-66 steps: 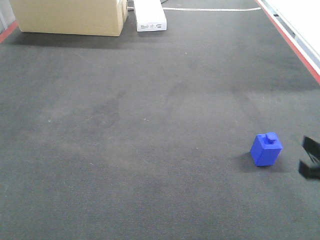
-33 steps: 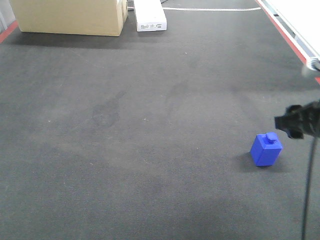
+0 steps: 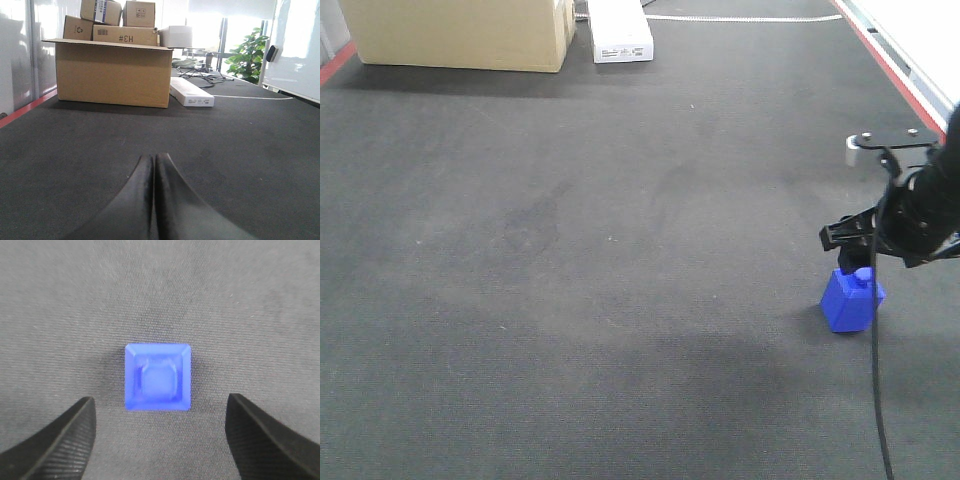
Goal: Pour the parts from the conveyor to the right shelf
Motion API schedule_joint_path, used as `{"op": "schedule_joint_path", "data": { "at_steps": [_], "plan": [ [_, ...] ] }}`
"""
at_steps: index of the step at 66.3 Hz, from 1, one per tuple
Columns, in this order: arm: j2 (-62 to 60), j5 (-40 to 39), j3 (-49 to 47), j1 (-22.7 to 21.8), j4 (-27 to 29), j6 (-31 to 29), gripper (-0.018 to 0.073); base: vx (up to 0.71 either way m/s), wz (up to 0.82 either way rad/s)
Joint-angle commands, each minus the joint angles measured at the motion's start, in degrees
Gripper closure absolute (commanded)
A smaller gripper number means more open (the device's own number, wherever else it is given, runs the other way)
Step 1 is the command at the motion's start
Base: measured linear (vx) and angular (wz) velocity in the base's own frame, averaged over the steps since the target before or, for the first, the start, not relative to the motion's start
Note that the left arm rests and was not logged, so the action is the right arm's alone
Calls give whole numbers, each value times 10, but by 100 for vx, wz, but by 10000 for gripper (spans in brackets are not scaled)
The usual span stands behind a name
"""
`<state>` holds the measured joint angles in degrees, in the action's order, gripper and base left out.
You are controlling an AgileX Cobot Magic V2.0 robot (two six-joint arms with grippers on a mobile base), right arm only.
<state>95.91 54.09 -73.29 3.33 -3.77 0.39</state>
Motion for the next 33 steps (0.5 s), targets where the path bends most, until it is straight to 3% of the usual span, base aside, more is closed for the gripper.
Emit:
{"op": "schedule_joint_path", "data": {
  "at_steps": [1, 15, 33],
  "plan": [
    [6, 17, -42, -12, 0, -11, 32, 0, 0],
    [38, 42, -69, -21, 38, -68, 32, 0, 0],
    [76, 37, -69, -21, 38, -69, 32, 0, 0]
  ]
}}
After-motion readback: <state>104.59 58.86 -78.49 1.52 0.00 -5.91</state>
